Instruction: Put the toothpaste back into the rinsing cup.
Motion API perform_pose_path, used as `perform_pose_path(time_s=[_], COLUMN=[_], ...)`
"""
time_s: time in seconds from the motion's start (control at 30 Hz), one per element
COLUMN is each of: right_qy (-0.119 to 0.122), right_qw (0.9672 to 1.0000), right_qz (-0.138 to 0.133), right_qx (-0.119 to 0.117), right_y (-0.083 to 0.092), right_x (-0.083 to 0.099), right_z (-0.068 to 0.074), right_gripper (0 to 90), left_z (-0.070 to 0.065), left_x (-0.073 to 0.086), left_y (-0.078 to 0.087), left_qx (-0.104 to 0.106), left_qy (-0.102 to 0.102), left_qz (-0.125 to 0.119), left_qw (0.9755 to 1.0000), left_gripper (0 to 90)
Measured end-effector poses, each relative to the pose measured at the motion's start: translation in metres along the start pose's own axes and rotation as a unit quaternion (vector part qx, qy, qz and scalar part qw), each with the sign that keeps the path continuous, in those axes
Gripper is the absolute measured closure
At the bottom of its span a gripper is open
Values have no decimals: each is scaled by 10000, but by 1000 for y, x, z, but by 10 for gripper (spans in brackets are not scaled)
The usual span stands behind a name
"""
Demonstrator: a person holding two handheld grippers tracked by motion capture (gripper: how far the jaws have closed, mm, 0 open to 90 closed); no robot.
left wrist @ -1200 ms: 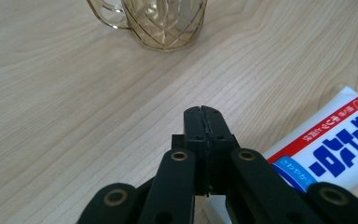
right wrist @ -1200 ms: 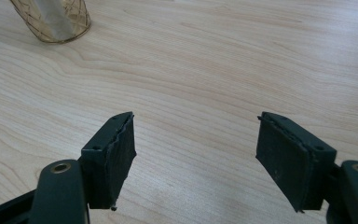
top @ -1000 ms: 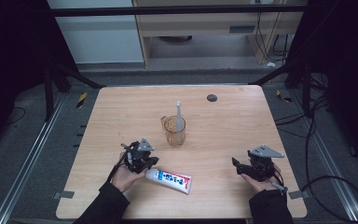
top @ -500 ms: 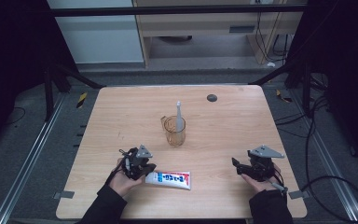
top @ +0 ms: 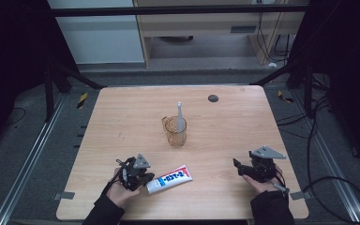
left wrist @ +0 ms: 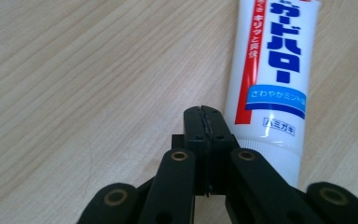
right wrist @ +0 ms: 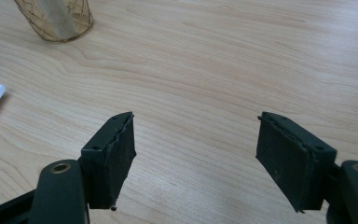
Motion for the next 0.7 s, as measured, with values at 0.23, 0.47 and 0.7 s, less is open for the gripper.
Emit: perform_pose_path(time_s=[0.23, 0.47, 0.7], right_qy=[-11, -35, -95], right_qw=[10000, 10000, 10000], right_qz=[9, -10, -14], right_qx=[-5, -1, -5], right_y=[0, 0, 1], right_x=[0, 0, -2], right_z=[0, -1, -2], right_gripper=[279, 279, 278], left_z=[-6, -6, 3], left_x=[5, 5, -6], left_y=[2, 3, 19], left_qx=[87, 71, -22], left_qy=[4, 13, 214], left_qz=[-12, -54, -349], left_qw=[10000, 10000, 9992], left_gripper=[893, 890, 874])
Point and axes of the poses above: each handheld gripper's, and its own axes: y roughly backward along the jaws, x roughly out of its underside, z roughly to its left, the point moved 6 cm from there along -y, roughly forward along the jaws, and after that the axes turned 7 degrees about z, right-handed, at the moved point
